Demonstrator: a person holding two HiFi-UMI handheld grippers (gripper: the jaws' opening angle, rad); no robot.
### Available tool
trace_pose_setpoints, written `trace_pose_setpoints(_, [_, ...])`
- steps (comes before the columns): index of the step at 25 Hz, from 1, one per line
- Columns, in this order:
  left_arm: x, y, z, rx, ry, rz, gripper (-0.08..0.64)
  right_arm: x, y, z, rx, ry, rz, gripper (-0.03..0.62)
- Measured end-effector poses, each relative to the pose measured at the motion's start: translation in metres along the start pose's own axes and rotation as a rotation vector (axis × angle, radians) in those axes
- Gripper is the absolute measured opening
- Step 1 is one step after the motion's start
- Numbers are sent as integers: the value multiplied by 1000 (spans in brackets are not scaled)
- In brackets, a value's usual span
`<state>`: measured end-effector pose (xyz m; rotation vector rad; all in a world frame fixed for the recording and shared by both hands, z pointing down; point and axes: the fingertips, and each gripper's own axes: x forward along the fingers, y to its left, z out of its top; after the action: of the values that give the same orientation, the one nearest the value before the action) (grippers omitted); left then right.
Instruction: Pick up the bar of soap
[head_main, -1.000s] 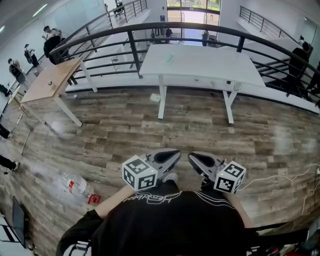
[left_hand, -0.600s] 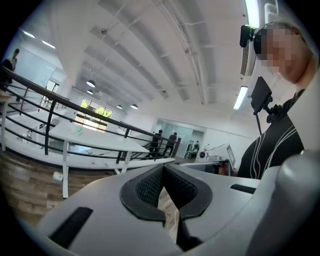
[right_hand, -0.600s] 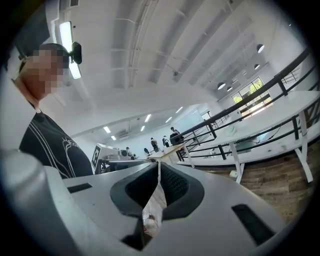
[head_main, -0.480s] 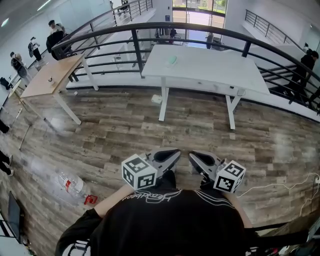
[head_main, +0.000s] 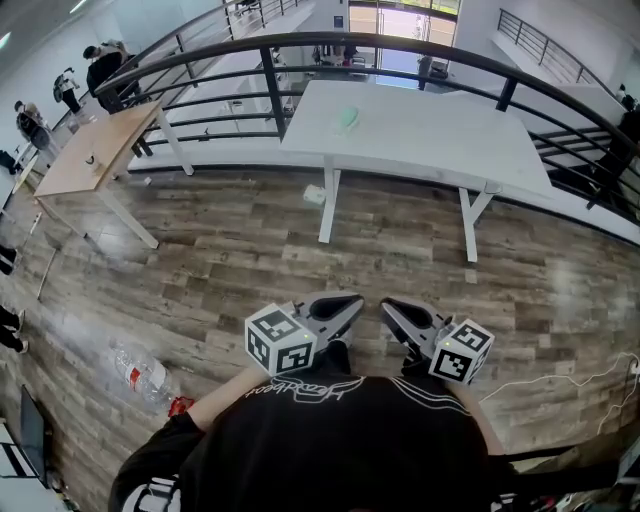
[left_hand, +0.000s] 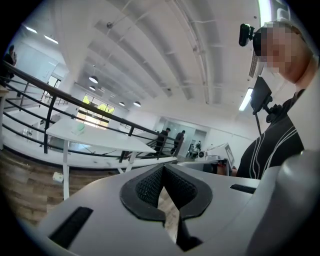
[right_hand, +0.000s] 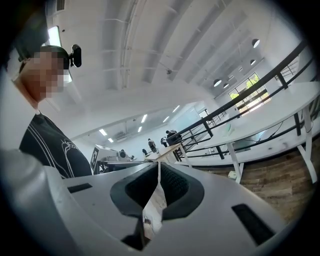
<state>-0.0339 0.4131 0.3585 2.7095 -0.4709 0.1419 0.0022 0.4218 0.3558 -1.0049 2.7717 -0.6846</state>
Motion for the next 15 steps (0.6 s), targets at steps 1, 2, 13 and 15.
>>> trace_pose_setpoints(1, [7, 11, 5, -3, 5, -3, 8, 7, -11, 5, 7, 0, -3, 20])
trace_pose_setpoints(2, [13, 22, 11, -4, 8, -6, 8, 14, -22, 10, 13, 0, -6, 20])
trace_pose_setpoints(13, [80, 171, 101, 0, 26, -34, 8, 121, -141, 95, 35, -8, -25, 20])
trace_pose_setpoints(15, [92, 196, 113, 3, 25, -45, 8, 137, -161, 105, 36, -6, -33, 20])
